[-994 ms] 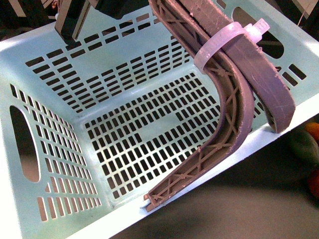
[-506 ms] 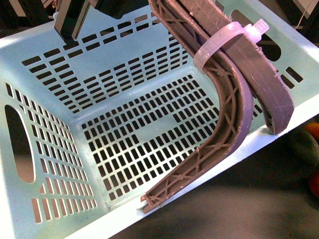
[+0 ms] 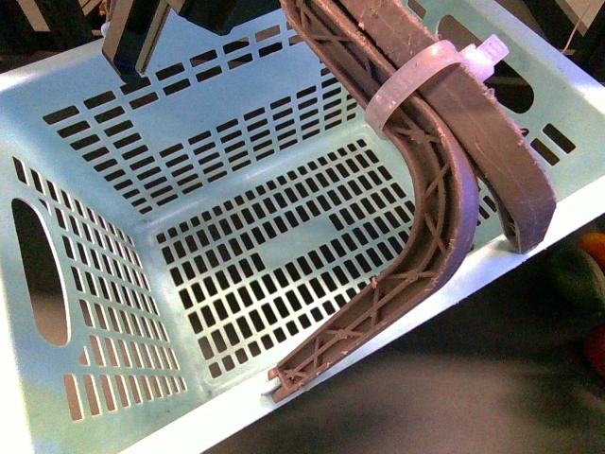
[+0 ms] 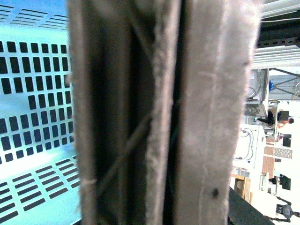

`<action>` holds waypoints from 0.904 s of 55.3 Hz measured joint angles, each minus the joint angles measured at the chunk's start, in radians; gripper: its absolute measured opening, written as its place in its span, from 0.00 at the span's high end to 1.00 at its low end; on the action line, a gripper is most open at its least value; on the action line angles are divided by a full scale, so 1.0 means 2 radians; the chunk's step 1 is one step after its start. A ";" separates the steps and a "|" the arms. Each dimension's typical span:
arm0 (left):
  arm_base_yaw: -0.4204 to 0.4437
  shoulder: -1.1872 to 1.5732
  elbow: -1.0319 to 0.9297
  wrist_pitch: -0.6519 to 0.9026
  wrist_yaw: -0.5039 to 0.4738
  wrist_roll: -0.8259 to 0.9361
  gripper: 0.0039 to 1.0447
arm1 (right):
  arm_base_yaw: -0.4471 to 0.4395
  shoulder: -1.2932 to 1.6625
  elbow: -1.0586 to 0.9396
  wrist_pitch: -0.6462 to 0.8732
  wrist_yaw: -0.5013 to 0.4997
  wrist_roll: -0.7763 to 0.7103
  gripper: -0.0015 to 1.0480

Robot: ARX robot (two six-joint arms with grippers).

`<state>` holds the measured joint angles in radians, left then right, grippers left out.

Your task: Pick apple with right arm and hold basket with left

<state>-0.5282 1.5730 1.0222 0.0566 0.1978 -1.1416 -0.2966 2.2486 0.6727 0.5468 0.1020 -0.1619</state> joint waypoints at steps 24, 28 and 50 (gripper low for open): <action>0.000 0.000 0.000 0.000 0.001 0.000 0.74 | 0.000 0.062 0.041 -0.012 0.005 -0.004 0.08; 0.000 0.000 0.000 0.000 0.001 0.000 0.74 | 0.001 0.070 0.048 -0.015 0.005 -0.004 0.08; 0.000 0.000 0.000 0.000 0.001 0.000 0.74 | 0.003 0.085 0.064 -0.019 0.007 0.006 0.23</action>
<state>-0.5282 1.5730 1.0222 0.0566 0.1993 -1.1419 -0.2901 2.4195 0.8013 0.5091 0.1154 -0.1509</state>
